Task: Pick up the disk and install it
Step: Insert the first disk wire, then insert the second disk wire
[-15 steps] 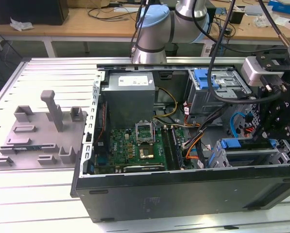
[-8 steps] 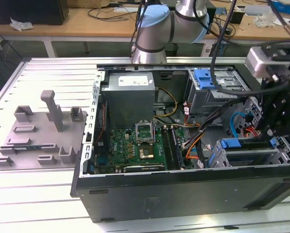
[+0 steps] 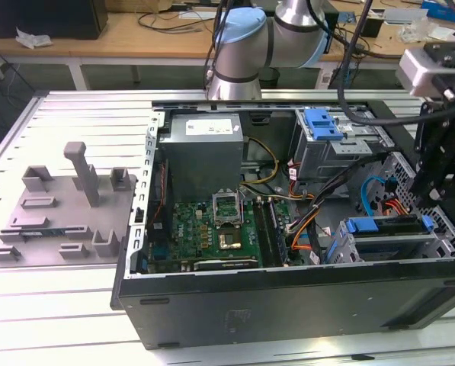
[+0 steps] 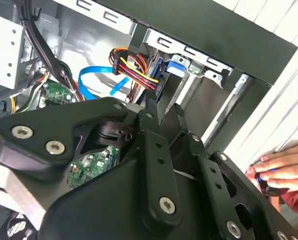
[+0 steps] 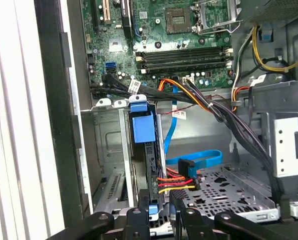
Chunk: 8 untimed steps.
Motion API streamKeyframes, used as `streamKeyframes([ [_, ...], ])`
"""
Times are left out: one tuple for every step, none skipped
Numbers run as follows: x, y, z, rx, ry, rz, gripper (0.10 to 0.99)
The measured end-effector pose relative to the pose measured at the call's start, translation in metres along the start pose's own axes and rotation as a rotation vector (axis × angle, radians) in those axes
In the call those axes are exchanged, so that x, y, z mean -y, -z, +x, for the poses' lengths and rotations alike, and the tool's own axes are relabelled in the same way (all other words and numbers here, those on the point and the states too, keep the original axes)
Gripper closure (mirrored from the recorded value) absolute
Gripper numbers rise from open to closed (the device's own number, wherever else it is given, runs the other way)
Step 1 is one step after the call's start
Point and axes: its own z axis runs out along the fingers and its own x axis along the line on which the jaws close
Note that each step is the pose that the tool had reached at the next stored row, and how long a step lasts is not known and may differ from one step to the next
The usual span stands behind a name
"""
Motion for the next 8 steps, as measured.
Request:
streamKeyframes([
  [0.0000, 0.0004, -0.0001, -0.0007, 0.000, 0.000, 0.784],
  [0.0000, 0.0004, -0.0001, -0.0007, 0.000, 0.000, 0.784],
  [0.0000, 0.0004, -0.0002, -0.0009, 0.000, 0.000, 0.784],
  [0.0000, 0.0004, -0.0002, -0.0010, 0.000, 0.000, 0.784],
  [0.0000, 0.0004, -0.0002, -0.0010, 0.000, 0.000, 0.784],
  [0.0000, 0.0004, -0.0002, -0.0010, 0.000, 0.000, 0.784],
  [0.0000, 0.0004, -0.0002, -0.0010, 0.000, 0.000, 0.784],
  [0.0000, 0.0004, -0.0002, -0.0010, 0.000, 0.000, 0.784],
])
